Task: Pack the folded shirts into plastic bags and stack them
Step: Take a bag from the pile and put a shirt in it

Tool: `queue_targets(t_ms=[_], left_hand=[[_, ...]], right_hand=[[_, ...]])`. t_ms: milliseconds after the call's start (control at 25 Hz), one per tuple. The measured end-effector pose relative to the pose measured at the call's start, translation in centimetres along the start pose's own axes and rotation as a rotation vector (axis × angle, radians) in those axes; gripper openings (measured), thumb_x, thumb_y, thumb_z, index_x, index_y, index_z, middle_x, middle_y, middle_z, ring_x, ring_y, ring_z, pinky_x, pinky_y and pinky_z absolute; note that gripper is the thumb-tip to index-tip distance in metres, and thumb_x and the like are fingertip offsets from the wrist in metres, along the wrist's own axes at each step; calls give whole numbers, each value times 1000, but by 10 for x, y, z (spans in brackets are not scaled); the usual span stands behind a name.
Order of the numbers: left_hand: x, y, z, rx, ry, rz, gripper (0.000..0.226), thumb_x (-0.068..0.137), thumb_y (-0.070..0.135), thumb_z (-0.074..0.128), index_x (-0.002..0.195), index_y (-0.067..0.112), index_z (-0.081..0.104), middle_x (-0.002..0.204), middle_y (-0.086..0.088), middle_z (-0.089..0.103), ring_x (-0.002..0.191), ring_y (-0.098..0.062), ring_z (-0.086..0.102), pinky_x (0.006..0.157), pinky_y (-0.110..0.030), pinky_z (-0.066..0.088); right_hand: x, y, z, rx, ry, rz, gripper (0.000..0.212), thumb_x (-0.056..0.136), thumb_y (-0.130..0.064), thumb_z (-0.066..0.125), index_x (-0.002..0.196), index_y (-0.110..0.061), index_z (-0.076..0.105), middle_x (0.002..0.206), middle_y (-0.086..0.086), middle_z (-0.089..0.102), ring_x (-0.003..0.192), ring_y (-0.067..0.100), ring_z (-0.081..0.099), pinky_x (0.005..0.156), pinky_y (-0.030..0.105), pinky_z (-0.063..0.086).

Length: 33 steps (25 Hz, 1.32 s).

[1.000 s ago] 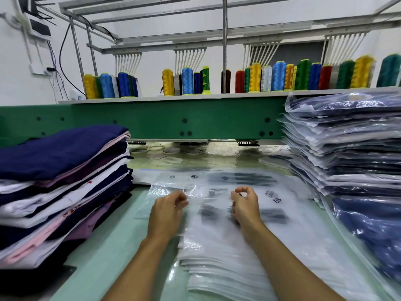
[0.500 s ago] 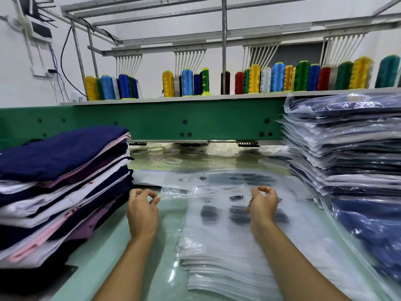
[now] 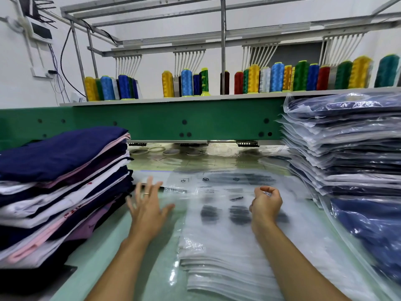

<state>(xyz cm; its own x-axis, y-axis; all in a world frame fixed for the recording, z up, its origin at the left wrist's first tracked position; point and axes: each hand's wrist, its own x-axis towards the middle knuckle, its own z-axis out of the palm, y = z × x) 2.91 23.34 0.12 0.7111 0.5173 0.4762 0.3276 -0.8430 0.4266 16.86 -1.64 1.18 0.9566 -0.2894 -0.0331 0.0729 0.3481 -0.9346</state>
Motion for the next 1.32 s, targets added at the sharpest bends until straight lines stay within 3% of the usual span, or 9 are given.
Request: queue_targets(t_ms=[80,160,280,440,600,680,800,920,1320], left_hand=[[-2,6,6,-17,-125,148,46,94,47,65,137,42,52,146,22,44,146,-17,31,121,-40,21],[-4,10,8,-106,-100,134,10,92,43,69,98,36,69,107,23,70,111,-14,62,94,-37,51],[-4,10,5,-113,-4,76,28,83,37,79,69,27,57,74,21,66,80,-3,61,64,-32,49],[-10,17,2,-129,-14,139,54,87,64,62,64,18,45,64,8,61,68,-12,55,60,-32,46],[-12,24,2,-175,-58,106,36,97,48,56,71,24,65,78,12,66,81,-16,60,73,-35,51],[-12,28,1,-254,-71,100,25,94,39,57,80,27,73,87,16,70,87,-13,62,79,-36,52],[-12,31,3,-361,-89,143,19,93,35,64,87,25,79,89,18,69,88,-7,60,81,-35,52],[-12,31,7,-392,-108,158,17,94,35,68,87,25,80,90,17,65,88,-6,59,81,-32,49],[-12,33,6,-387,-281,191,25,100,32,56,94,29,81,95,11,58,97,-1,51,80,-20,40]], right_hand=[[-1,1,-2,-37,-55,3,14,93,-4,57,88,-17,55,65,8,52,48,20,42,51,33,38],[-6,2,-1,-116,-107,-60,14,91,-5,56,86,-19,55,61,3,52,52,20,45,54,33,39],[-18,7,3,-503,-132,-358,11,90,-14,60,84,-24,59,83,-2,58,78,21,54,60,32,43],[-29,14,7,-978,-198,-710,24,88,-50,67,91,-26,67,113,-1,46,110,21,43,88,37,43],[-30,17,6,-1123,-209,-834,46,83,-72,60,91,-28,70,135,3,50,133,24,40,108,41,33],[-31,16,6,-1101,-216,-967,42,84,-71,59,84,-29,67,124,-2,61,128,20,49,111,43,30],[-36,14,9,-1090,-315,-1085,39,88,-69,56,80,-32,66,84,-15,69,91,9,62,102,41,36],[-38,14,10,-1065,-416,-1096,33,93,-53,63,74,-26,69,70,-10,68,70,15,61,80,40,50],[-41,14,11,-1030,-524,-1078,21,92,-40,66,81,-23,74,77,-7,72,75,17,63,72,34,51]])
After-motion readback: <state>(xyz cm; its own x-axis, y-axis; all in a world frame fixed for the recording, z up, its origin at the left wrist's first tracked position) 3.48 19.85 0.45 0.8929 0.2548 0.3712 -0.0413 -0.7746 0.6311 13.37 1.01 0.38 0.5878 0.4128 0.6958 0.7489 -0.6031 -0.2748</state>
